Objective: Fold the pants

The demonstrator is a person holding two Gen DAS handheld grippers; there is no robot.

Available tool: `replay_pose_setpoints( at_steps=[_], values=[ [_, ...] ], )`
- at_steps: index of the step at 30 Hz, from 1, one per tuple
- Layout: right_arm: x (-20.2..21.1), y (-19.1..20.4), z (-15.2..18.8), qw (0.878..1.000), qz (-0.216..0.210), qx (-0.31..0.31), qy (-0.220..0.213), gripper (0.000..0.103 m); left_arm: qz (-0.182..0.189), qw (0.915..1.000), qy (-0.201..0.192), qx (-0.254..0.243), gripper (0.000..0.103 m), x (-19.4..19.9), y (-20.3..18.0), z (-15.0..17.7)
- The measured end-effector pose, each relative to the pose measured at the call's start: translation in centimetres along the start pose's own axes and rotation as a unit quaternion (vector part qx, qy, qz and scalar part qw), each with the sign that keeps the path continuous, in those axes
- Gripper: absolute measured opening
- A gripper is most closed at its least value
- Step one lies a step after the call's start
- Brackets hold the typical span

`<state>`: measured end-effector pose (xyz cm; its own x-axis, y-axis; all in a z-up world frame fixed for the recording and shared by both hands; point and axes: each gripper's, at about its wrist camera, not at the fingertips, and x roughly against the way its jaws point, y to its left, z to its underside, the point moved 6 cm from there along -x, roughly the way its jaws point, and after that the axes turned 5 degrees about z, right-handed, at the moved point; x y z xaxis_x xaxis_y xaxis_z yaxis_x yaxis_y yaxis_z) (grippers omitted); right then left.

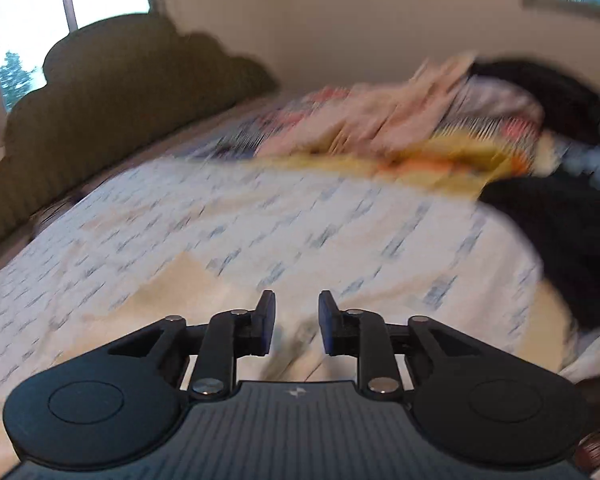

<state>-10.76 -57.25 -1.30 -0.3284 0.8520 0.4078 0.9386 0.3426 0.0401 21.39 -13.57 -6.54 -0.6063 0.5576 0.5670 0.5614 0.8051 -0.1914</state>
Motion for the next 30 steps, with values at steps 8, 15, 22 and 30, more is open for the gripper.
replay_pose_setpoints(
  at_steps=[8, 15, 22, 30],
  values=[
    [4.3, 21.4, 7.4, 0.844, -0.366, 0.361, 0.154, 0.025, -0.008, 0.9886, 0.091, -0.120, 0.093, -1.7, -3.6, 2.1],
    [-2.0, 27.7, 8.9, 0.884, -0.225, 0.399, 0.090, 0.025, -0.108, 0.9845, 0.066, -0.121, 0.094, -5.0, -2.6, 0.0],
    [6.6, 26.2, 7.1, 0.776, -0.509, 0.361, 0.094, 0.043, -0.112, 0.9883, 0.034, -0.098, 0.095, -0.6, -0.3, -1.0],
    [7.7, 30.9, 11.7, 0.672, -0.529, 0.502, 0.127, 0.030, -0.089, 0.9926, 0.052, -0.063, 0.095, 1.3, 1.2, -0.3]
  ],
)
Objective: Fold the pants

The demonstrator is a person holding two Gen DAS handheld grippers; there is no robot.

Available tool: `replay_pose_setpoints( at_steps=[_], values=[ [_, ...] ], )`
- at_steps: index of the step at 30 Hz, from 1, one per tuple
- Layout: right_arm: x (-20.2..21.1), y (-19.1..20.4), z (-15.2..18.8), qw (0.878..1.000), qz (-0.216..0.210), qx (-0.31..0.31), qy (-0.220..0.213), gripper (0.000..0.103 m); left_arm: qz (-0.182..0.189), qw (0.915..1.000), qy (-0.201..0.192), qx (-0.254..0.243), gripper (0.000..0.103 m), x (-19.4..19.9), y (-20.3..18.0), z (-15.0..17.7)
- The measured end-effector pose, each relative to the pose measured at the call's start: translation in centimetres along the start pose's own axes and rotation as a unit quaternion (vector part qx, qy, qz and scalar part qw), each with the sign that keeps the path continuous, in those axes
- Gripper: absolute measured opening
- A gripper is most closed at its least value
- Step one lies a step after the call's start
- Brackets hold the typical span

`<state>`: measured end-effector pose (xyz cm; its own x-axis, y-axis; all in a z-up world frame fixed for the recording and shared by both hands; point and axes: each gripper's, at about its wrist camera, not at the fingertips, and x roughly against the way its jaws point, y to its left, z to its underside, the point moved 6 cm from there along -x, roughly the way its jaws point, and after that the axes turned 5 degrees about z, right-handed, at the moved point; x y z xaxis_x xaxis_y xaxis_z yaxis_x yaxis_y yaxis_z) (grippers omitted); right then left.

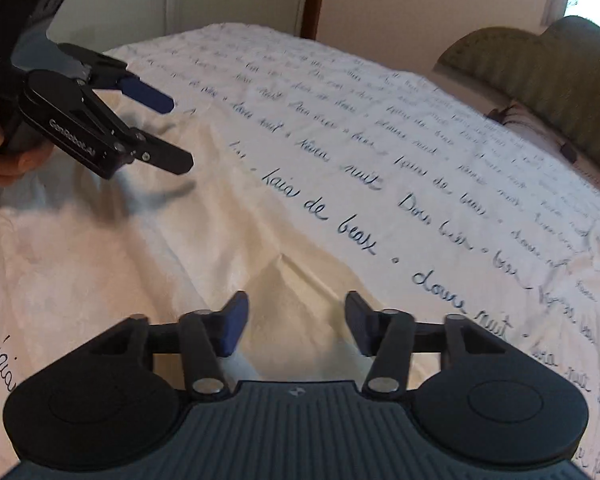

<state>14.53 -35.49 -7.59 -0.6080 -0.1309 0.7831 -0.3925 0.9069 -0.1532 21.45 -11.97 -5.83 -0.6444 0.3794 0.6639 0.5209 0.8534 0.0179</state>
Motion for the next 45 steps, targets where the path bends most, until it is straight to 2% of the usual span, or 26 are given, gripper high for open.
replay_pose_setpoints(
  at_steps=[2, 7, 10, 12, 13, 14, 17, 18, 22, 23, 25, 26, 28, 29, 31, 32, 33, 35, 36, 37, 38, 39, 40, 41, 43, 45],
  values=[
    [-0.5, 0.7, 0.4, 1.000, -0.001, 0.014, 0.006, 0.013, -0.013, 0.9999, 0.000, -0.002, 0.095, -0.1, 0.6, 0.1],
    [0.8, 0.5, -1.2, 0.993, 0.099, 0.027, -0.060, 0.006, -0.028, 0.9984, -0.006, 0.048, 0.094, -0.5, 2.8, -0.6],
    [-0.8, -0.7, -2.0, 0.995, 0.092, 0.001, -0.040, 0.006, -0.021, 0.9975, 0.004, 0.067, 0.094, -1.1, 3.2, -0.8],
    [-2.6, -0.7, -1.5, 0.996, 0.092, 0.007, -0.013, 0.011, -0.016, 0.9980, 0.016, 0.059, 0.095, -1.7, 2.9, -0.6],
    [-2.5, -0.8, -1.4, 0.993, 0.112, 0.011, -0.021, 0.021, -0.021, 0.9982, 0.023, 0.052, 0.095, -2.0, 2.9, -0.2],
    [-1.7, -1.3, -1.4, 0.988, 0.147, 0.007, -0.038, 0.032, -0.029, 0.9981, 0.028, 0.047, 0.095, -2.2, 2.9, 0.0],
    [3.2, -3.7, -0.8, 0.966, 0.237, -0.060, -0.091, 0.033, -0.040, 0.9980, 0.037, 0.033, 0.097, -3.0, 3.4, 0.6],
    [4.6, -4.1, -0.2, 0.965, 0.231, -0.081, -0.097, 0.033, -0.045, 0.9977, 0.037, 0.035, 0.097, -3.2, 3.7, 0.7],
    [6.4, -3.6, 2.8, 0.983, 0.074, -0.147, -0.086, 0.033, -0.044, 0.9964, 0.023, 0.068, 0.094, -2.7, 3.4, 0.2],
    [5.8, -3.4, 3.6, 0.984, 0.065, -0.153, -0.068, 0.033, -0.033, 0.9968, 0.015, 0.071, 0.094, -2.3, 2.8, 0.0],
    [4.1, -4.2, 5.8, 0.979, 0.108, -0.170, -0.018, 0.034, -0.006, 0.9982, 0.007, 0.059, 0.095, -1.5, 0.9, -0.4],
    [3.4, -5.0, 7.3, 0.973, 0.144, -0.181, 0.005, 0.035, 0.004, 0.9990, 0.004, 0.044, 0.096, -1.1, -0.3, -0.4],
    [4.8, -6.8, 9.4, 0.956, 0.196, -0.219, -0.009, 0.042, 0.019, 0.9998, 0.002, 0.003, 0.096, -0.3, -2.7, -0.1],
    [5.8, -7.9, 10.4, 0.939, 0.243, -0.242, -0.004, 0.049, 0.025, 0.9996, 0.002, -0.014, 0.096, 0.0, -3.7, 0.1],
    [8.3, -9.9, 13.1, 0.894, 0.371, -0.251, 0.014, 0.058, 0.037, 0.9987, 0.002, -0.036, 0.096, 0.3, -5.4, 0.8],
    [9.5, -10.4, 14.2, 0.880, 0.394, -0.266, 0.017, 0.060, 0.043, 0.9983, 0.003, -0.039, 0.096, 0.4, -6.0, 1.0],
    [11.2, -10.6, 15.3, 0.877, 0.375, -0.300, -0.007, 0.060, 0.054, 0.9976, 0.004, -0.043, 0.096, 0.5, -6.8, 1.3],
    [13.0, -9.7, 16.8, 0.897, 0.244, -0.361, -0.075, 0.060, 0.079, 0.9956, 0.007, -0.051, 0.096, 0.3, -8.2, 1.7],
    [13.2, -9.1, 17.5, 0.905, 0.207, -0.365, -0.073, 0.058, 0.089, 0.9943, 0.009, -0.058, 0.096, 0.1, -9.0, 2.0],
    [12.9, -8.6, 18.3, 0.909, 0.230, -0.345, -0.035, 0.058, 0.095, 0.9932, 0.012, -0.067, 0.096, -0.2, -9.7, 2.3],
    [12.8, -8.5, 19.4, 0.905, 0.291, -0.309, 0.013, 0.062, 0.098, 0.9922, 0.016, -0.076, 0.096, -0.4, -10.2, 2.6],
    [13.2, -9.0, 20.7, 0.884, 0.374, -0.276, 0.047, 0.069, 0.101, 0.9911, 0.020, -0.085, 0.096, -0.6, -10.7, 3.0],
    [14.3, -9.6, 21.7, 0.858, 0.426, -0.284, 0.046, 0.085, 0.105, 0.9895, 0.022, -0.097, 0.096, -0.8, -11.3, 3.5],
    [15.9, -10.3, 22.7, 0.828, 0.454, -0.328, 0.032, 0.085, 0.105, 0.9886, 0.021, -0.106, 0.097, -0.9, -11.5, 3.9],
    [19.6, -10.7, 24.5, 0.787, 0.443, -0.426, -0.054, 0.085, 0.098, 0.9877, 0.007, -0.122, 0.098, -1.0, -11.9, 4.6],
    [22.0, -10.6, 26.2, 0.755, 0.375, -0.519, -0.142, 0.085, 0.098, 0.9878, -0.001, -0.121, 0.101, -1.1, -11.8, 4.8]
  ],
)
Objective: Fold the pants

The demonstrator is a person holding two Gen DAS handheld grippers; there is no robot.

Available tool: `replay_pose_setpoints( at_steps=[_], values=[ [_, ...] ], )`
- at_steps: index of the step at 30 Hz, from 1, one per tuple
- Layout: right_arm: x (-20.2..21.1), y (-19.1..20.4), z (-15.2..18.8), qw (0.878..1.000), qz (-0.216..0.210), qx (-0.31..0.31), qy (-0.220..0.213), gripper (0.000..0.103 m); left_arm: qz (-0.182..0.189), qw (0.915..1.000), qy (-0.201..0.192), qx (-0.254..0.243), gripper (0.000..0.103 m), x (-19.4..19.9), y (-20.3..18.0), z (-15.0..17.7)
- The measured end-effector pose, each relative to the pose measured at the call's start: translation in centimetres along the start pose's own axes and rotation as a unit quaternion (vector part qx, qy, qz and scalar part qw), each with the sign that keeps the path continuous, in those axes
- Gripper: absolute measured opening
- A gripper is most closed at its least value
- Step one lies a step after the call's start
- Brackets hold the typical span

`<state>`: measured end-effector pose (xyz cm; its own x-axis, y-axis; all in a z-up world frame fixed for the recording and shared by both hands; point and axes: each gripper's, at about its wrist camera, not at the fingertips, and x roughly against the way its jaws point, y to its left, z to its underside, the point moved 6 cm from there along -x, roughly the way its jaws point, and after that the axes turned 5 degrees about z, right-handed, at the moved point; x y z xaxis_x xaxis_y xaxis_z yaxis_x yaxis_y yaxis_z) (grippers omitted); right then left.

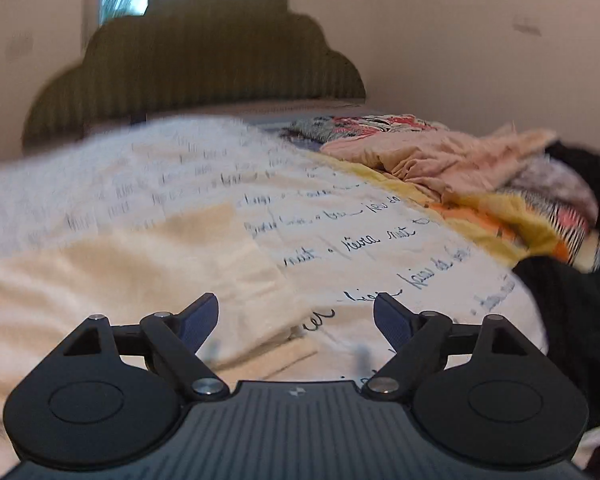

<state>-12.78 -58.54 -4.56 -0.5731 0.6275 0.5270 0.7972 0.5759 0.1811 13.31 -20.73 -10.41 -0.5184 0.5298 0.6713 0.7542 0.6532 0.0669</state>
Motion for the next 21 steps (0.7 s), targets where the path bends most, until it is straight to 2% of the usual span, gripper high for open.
replay_pose_setpoints(
  at_steps=[2, 5, 7, 9, 12, 16, 18, 19, 20, 21],
  values=[
    [-0.3, -1.1, 0.5, 0.993, -0.063, -0.093, 0.038, 0.085, 0.003, 0.9999, 0.000, 0.013, 0.103, -0.3, 0.2, 0.2],
    [-1.5, -0.6, 1.7, 0.975, -0.118, -0.173, 0.077, 0.085, 0.013, 0.9994, -0.003, 0.032, 0.103, -0.5, 0.6, 0.5],
    [-2.2, -0.3, 2.5, 0.968, -0.118, -0.199, 0.099, 0.085, 0.014, 0.9993, -0.006, 0.034, 0.103, -0.4, 0.7, 0.5],
    [-2.7, -0.1, 3.2, 0.967, -0.104, -0.207, 0.111, 0.085, 0.012, 0.9994, -0.010, 0.031, 0.103, -0.4, 0.6, 0.5],
    [-2.8, -0.3, 3.3, 0.966, -0.085, -0.221, 0.105, 0.084, 0.011, 0.9994, -0.013, 0.031, 0.103, -0.4, 0.5, 0.6],
    [-4.3, -1.0, 2.8, 0.962, -0.096, -0.243, 0.081, 0.084, 0.011, 0.9993, -0.015, 0.033, 0.103, -0.5, 0.6, 0.6],
    [-5.2, -1.1, 2.3, 0.970, -0.066, -0.226, 0.066, 0.065, 0.012, 0.9993, -0.014, 0.033, 0.103, -0.4, 0.6, 0.7],
    [-5.7, -1.3, 2.3, 0.971, -0.051, -0.224, 0.067, 0.037, 0.013, 0.9992, -0.014, 0.034, 0.103, -0.3, 0.6, 0.7],
    [-6.2, -1.4, 2.4, 0.968, -0.056, -0.235, 0.071, 0.026, 0.014, 0.9992, -0.013, 0.036, 0.103, -0.3, 0.7, 0.6],
    [-6.4, -1.5, 2.5, 0.965, -0.066, -0.246, 0.067, 0.025, 0.014, 0.9991, -0.012, 0.038, 0.103, -0.1, 0.7, 0.5]
  ],
)
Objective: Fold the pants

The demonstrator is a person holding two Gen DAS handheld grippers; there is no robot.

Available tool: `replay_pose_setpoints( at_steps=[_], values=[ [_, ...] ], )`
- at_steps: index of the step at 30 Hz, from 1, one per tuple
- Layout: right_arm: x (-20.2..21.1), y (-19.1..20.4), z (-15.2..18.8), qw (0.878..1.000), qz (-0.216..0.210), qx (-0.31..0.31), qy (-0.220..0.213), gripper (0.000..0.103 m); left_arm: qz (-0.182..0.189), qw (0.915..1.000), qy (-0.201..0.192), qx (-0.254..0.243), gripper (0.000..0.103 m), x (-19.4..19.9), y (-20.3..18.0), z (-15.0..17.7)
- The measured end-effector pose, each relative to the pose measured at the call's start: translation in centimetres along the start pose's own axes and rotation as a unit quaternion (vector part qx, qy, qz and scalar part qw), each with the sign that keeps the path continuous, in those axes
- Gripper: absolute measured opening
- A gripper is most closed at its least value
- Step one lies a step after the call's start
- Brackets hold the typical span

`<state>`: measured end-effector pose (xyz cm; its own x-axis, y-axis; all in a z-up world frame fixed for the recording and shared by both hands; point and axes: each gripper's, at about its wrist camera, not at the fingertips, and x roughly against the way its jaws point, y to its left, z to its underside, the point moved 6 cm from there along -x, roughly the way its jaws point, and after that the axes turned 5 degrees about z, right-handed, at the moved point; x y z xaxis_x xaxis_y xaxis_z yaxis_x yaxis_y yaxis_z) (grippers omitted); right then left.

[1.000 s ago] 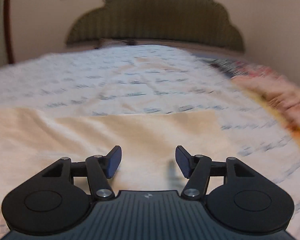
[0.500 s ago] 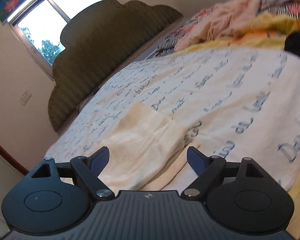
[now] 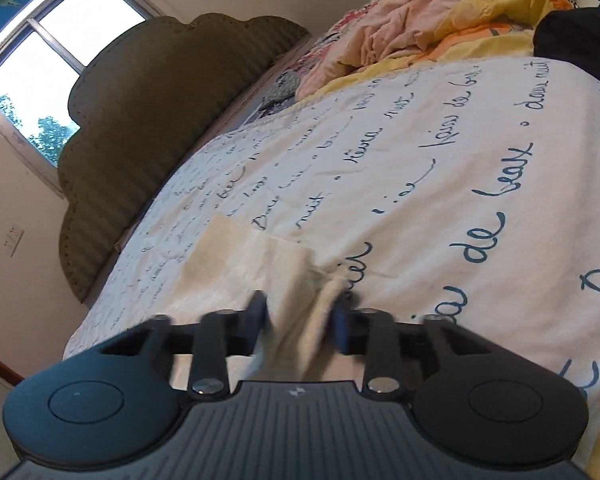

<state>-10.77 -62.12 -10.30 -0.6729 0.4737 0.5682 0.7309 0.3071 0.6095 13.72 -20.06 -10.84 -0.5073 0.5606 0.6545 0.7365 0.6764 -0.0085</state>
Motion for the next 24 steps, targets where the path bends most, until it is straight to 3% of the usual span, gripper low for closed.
replay_pose_setpoints(
  at_steps=[5, 8, 9, 12, 16, 21, 22, 24],
  values=[
    [1.7, 1.5, -0.2, 0.998, -0.020, 0.029, -0.048, 0.021, 0.017, 0.9983, -0.018, 0.052, 0.100, 0.9, 1.2, -1.1],
    [3.2, 5.1, -0.3, 0.992, -0.043, 0.091, -0.078, 0.020, 0.062, 0.9895, -0.026, 0.128, 0.100, 1.4, 2.7, -1.6],
    [3.7, 7.1, -0.2, 0.987, -0.055, 0.123, -0.085, 0.020, 0.080, 0.9828, -0.031, 0.164, 0.099, 1.6, 3.4, -1.8],
    [5.2, 12.9, 1.6, 0.966, -0.094, 0.222, -0.097, 0.020, 0.118, 0.9583, -0.050, 0.255, 0.099, 2.2, 5.6, -1.9],
    [7.1, 20.1, 7.0, 0.920, -0.159, 0.348, -0.088, 0.020, 0.174, 0.9204, -0.075, 0.342, 0.101, 3.0, 7.6, -2.2],
    [8.2, 24.5, 16.7, 0.855, -0.218, 0.470, -0.030, 0.019, 0.277, 0.8532, -0.093, 0.432, 0.103, 2.8, 8.1, -3.1],
    [8.3, 24.8, 18.1, 0.847, -0.224, 0.482, -0.019, 0.019, 0.293, 0.8435, -0.088, 0.442, 0.103, 2.3, 7.9, -3.4],
    [8.3, 25.1, 19.9, 0.839, -0.234, 0.491, 0.000, 0.019, 0.302, 0.8377, -0.077, 0.448, 0.102, 1.2, 7.2, -3.8]
  ],
)
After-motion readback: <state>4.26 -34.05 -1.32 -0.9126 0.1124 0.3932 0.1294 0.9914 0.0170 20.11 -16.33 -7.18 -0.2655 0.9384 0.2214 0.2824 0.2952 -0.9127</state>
